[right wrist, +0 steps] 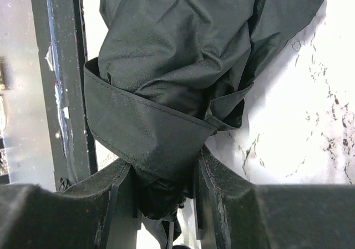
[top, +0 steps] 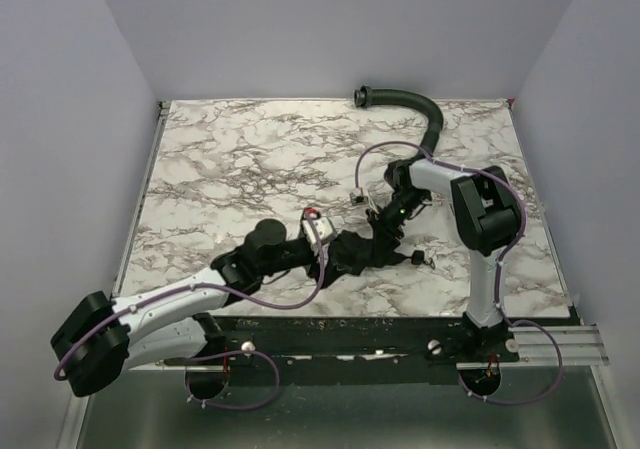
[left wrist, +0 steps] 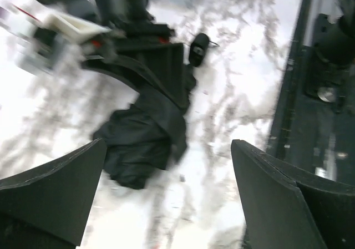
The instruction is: Put away the umbrella
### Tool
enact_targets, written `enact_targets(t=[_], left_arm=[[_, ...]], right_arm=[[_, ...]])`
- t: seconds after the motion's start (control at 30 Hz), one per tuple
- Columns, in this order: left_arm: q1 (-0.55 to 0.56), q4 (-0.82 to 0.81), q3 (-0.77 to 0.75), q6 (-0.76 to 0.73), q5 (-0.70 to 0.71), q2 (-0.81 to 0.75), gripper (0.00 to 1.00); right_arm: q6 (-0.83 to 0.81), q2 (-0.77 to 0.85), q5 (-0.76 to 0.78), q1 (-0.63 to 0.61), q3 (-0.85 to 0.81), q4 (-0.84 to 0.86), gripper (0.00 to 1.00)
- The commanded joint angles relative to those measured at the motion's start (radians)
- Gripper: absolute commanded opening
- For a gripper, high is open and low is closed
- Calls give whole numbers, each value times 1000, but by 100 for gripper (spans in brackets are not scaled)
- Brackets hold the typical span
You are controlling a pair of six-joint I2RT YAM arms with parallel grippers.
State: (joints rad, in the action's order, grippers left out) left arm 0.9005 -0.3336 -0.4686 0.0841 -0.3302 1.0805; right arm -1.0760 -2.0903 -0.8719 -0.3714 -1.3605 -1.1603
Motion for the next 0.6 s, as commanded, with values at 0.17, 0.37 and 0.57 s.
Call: enact_targets(t=[0.17,0.37,0.57], left_arm=[[0,50,10,-694,-29,60,99],[30,-9,-75,-842,19,271,99],[56,-65,-116,-847,43,386,99]], right_arm=[[-147,-79,280,-15,6,36,2],[-157,-63,283,-27,10,43,2],[-158,-59,277,-35,23,51,3]])
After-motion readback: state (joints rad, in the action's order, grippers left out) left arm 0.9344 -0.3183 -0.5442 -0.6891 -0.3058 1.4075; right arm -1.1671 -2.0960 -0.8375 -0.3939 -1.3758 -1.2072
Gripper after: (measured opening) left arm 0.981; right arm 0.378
